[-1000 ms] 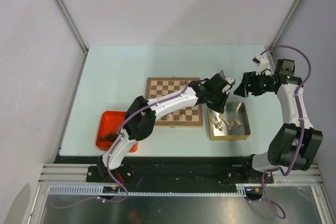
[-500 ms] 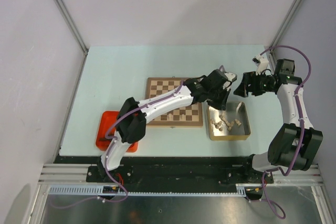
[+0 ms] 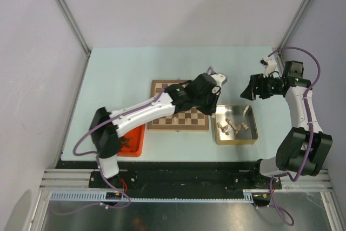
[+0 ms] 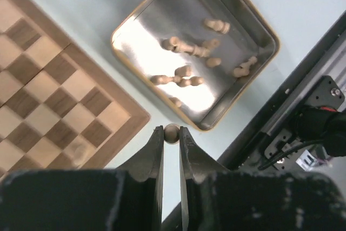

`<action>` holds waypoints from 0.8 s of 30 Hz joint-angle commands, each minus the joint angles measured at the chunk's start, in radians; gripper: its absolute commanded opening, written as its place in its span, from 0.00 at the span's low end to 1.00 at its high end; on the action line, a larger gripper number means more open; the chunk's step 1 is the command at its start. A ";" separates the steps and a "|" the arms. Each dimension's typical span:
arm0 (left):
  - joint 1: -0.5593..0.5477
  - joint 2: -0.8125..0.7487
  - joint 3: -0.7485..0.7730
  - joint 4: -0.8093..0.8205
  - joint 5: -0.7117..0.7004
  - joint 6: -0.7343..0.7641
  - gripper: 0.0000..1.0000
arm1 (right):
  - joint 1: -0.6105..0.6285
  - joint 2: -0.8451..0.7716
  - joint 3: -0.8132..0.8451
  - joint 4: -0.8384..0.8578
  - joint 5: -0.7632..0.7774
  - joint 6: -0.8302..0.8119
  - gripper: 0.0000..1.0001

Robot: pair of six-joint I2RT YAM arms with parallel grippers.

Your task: Set up the chess pieces on the board

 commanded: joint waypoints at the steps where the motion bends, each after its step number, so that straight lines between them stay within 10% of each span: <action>1: -0.005 -0.203 -0.163 0.031 -0.186 0.019 0.04 | -0.003 -0.012 0.004 0.006 -0.030 -0.015 0.88; 13: 0.147 -0.721 -0.755 0.190 -0.443 -0.068 0.05 | 0.013 -0.023 0.004 0.000 -0.048 -0.028 0.87; 24: 0.236 -0.696 -0.901 0.377 -0.414 -0.041 0.05 | 0.032 -0.012 -0.003 0.014 -0.038 -0.031 0.87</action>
